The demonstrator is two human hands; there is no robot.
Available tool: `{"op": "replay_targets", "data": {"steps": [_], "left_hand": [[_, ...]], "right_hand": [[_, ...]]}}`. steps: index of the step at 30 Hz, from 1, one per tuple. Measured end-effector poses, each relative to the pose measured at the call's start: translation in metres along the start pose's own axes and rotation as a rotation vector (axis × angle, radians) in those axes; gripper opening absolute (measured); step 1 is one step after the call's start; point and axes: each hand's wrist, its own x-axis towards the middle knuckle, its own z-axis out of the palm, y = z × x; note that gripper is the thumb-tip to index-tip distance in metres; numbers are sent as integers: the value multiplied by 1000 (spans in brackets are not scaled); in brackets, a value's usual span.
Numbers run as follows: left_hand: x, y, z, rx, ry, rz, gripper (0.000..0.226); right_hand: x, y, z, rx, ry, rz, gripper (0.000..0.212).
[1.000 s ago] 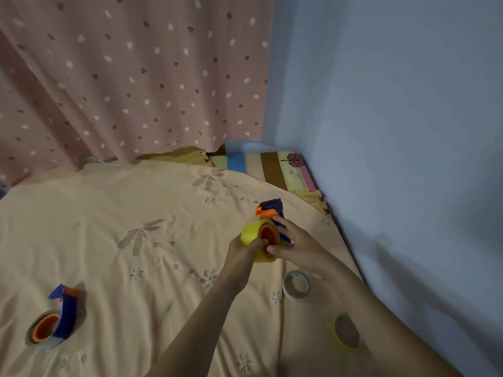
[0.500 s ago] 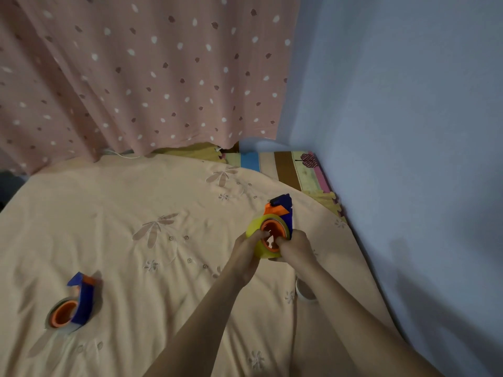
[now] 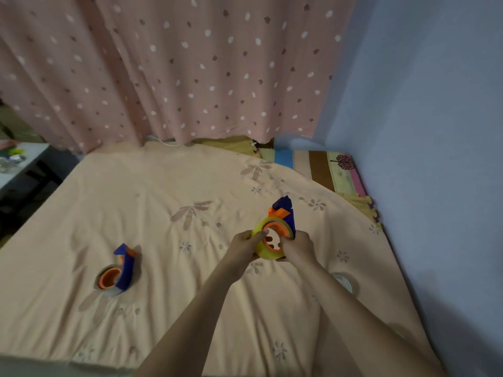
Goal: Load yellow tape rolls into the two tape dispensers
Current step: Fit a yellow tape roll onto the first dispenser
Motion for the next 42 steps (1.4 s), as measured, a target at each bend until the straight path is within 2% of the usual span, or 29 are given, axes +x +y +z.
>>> {"op": "replay_targets", "data": {"steps": [4, 7, 14, 22, 28, 34, 39, 42], "left_hand": [[-23, -1, -20, 9, 99, 14, 32], [-44, -5, -38, 10, 176, 12, 30], [-99, -15, -95, -18, 368, 1, 33], [-151, -30, -174, -150, 478, 45, 34], [-190, -33, -264, -224, 464, 112, 37], [-228, -31, -367, -165, 399, 97, 40], [-244, -23, -430, -148, 400, 51, 46], [-240, -16, -461, -123, 399, 30, 54]], "right_hand": [[-14, -7, 18, -60, -81, -51, 9], [-28, -9, 35, -105, -152, -77, 6], [-72, -17, 91, -92, -323, -119, 12], [-125, -28, 169, -133, -453, -150, 14], [-173, -51, 251, -148, -480, -177, 9], [-223, -69, 340, -123, -489, -119, 21], [-247, -83, 396, -144, -487, -108, 41], [-246, -92, 424, -154, -457, -133, 37]]}}
